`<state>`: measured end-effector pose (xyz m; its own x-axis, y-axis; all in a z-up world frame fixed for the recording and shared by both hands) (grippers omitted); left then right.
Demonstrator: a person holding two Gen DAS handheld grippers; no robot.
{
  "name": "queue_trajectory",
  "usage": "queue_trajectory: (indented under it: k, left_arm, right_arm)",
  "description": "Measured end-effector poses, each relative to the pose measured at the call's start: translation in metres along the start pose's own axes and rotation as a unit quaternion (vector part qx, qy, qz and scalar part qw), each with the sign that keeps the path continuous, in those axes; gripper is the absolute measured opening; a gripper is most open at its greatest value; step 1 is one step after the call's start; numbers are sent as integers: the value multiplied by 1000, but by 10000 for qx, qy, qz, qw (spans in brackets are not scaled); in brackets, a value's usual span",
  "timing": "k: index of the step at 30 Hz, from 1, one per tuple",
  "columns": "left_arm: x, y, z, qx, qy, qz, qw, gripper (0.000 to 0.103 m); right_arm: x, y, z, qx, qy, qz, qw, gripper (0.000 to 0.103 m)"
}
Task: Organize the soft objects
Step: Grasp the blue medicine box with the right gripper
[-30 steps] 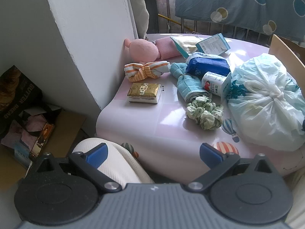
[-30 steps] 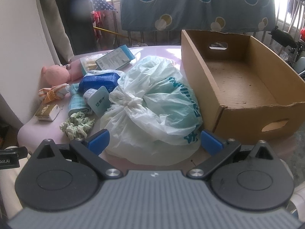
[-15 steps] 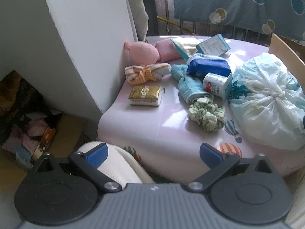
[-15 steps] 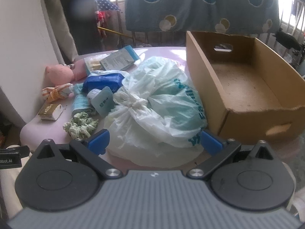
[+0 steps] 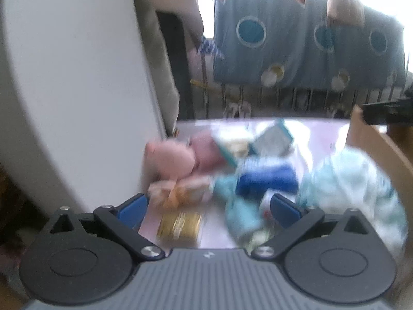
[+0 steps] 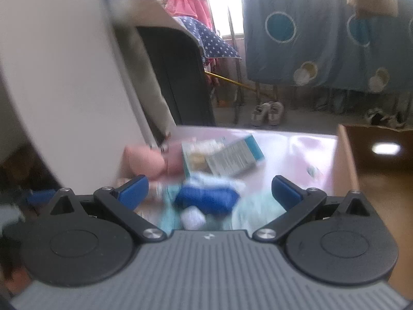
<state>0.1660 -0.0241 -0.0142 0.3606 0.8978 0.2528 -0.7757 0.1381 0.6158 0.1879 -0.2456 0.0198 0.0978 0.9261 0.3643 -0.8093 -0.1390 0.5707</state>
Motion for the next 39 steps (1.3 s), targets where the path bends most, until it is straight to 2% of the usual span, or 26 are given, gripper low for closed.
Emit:
queue_trajectory:
  k: [2, 5, 7, 9, 11, 12, 16, 18, 20, 22, 24, 28, 30, 32, 37, 39]
  left_arm:
    - [-5, -19, 22, -190, 11, -116, 9998, 99]
    - [-14, -61, 50, -362, -155, -271, 9989, 92]
    - [-22, -90, 65, -380, -245, -466, 9979, 88]
    - [-31, -122, 74, -274, -264, -730, 9966, 78]
    - [-42, -155, 84, -121, -300, -962, 9948, 68]
    - [-47, -166, 86, -69, -304, -1076, 9937, 66]
    - [-72, -214, 93, 65, -680, -1330, 9888, 66]
    - [-84, -238, 95, 170, -922, -1393, 9858, 70]
    - [-93, -257, 95, 277, -1024, -1420, 9842, 78]
    - [-97, -276, 95, 380, -1106, -1391, 9833, 78]
    - [-101, -291, 95, 510, -1182, -1355, 9824, 78]
    - [-108, -312, 92, 739, -1355, -1358, 9786, 70]
    - [-110, -314, 91, 779, -1309, -1380, 9786, 64]
    - [-113, -314, 89, 851, -1305, -1408, 9777, 53]
    - [-107, -311, 91, 861, -1109, -1286, 9817, 50]
    - [-102, -306, 95, 875, -1009, -1312, 9823, 47]
  right_arm:
    - [-9, -32, 27, 280, -401, 180, 9986, 102]
    - [-30, -94, 52, 915, -1323, 378, 9863, 102]
    - [-50, -138, 57, 1290, -2010, 401, 9702, 102]
    - [-67, -175, 55, 1601, -2552, 411, 9527, 100]
    - [-86, -209, 45, 1823, -3043, 335, 9344, 98]
    - [-95, -221, 40, 1910, -3243, 292, 9260, 97]
    - [-119, -271, 27, 2149, -3800, 165, 8995, 95]
    - [-130, -290, 22, 2227, -4122, 144, 8833, 95]
    - [-139, -304, 14, 2276, -4500, 123, 8635, 95]
    - [-142, -313, 8, 2314, -4691, 183, 8521, 93]
    - [-138, -320, 5, 2339, -4759, 355, 8471, 92]
    - [-131, -327, -2, 2387, -4832, 489, 8409, 87]
    - [-130, -331, -5, 2467, -4877, 519, 8358, 70]
    - [-132, -333, -6, 2526, -4860, 565, 8347, 58]
    - [-133, -334, -6, 2470, -4733, 482, 8442, 42]
    - [-135, -330, -6, 2460, -4787, 521, 8412, 38]
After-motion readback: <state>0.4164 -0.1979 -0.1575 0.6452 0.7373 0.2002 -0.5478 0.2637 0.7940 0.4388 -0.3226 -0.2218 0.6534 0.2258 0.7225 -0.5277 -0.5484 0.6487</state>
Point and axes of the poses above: each gripper's, at about its wrist camera, not at the fingertips, and y roughly against the way its jaws point, x to its left, z to its top, the point moved 10 cm from there along -y, roughly the way its jaws point, and after that the axes turned 12 degrees about -y, right-handed, at the moved point
